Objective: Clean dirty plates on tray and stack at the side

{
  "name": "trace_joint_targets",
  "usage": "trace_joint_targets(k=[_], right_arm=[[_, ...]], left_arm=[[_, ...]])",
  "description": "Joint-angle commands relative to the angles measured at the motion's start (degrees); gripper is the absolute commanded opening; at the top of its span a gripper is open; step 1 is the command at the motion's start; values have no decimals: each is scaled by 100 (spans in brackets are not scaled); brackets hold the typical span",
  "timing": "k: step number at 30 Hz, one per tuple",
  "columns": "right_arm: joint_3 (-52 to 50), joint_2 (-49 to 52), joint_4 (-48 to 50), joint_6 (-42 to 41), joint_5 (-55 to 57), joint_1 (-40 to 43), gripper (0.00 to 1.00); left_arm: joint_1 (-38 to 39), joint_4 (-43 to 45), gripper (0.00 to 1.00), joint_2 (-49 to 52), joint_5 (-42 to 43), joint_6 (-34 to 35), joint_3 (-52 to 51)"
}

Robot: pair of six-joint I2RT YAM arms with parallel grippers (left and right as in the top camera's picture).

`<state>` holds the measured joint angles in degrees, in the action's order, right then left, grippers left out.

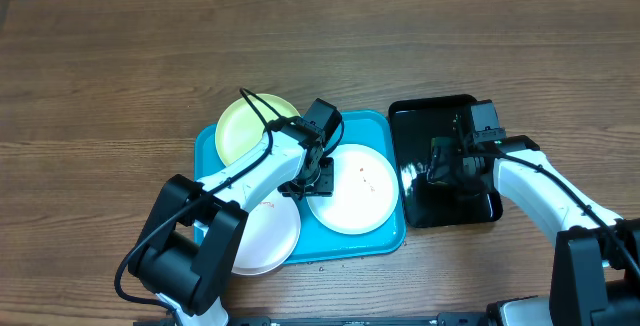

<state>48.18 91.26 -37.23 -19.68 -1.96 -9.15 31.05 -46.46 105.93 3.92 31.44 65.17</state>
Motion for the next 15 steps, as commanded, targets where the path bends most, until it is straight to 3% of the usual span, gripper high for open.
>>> trace_joint_targets(k=[1,5,7,8,12,13,14,15], right_arm=[[-125,-9,-81,-31,37,-42,67],[-275,7,109,-31,37,-90,68],[-341,7,214,-33,37,-101,62],[-358,7,236,-33,37,-103,57],[-361,7,216,-20,37,-103,9],[-354,7,195,-4,37,-103,4],[-334,4,144,-7,35,-103,4],[-258,4,35,-7,15,-103,4]], left_arm=[[-15,114,48,57,37,352,-151],[-15,378,48,57,35,352,-345],[-17,472,48,57,26,350,-422],[-15,485,47,57,9,350,-439],[-17,522,29,57,7,350,-448],[-17,533,23,57,7,350,-448],[-15,540,13,57,7,350,-448],[-17,540,10,57,2,350,-448]])
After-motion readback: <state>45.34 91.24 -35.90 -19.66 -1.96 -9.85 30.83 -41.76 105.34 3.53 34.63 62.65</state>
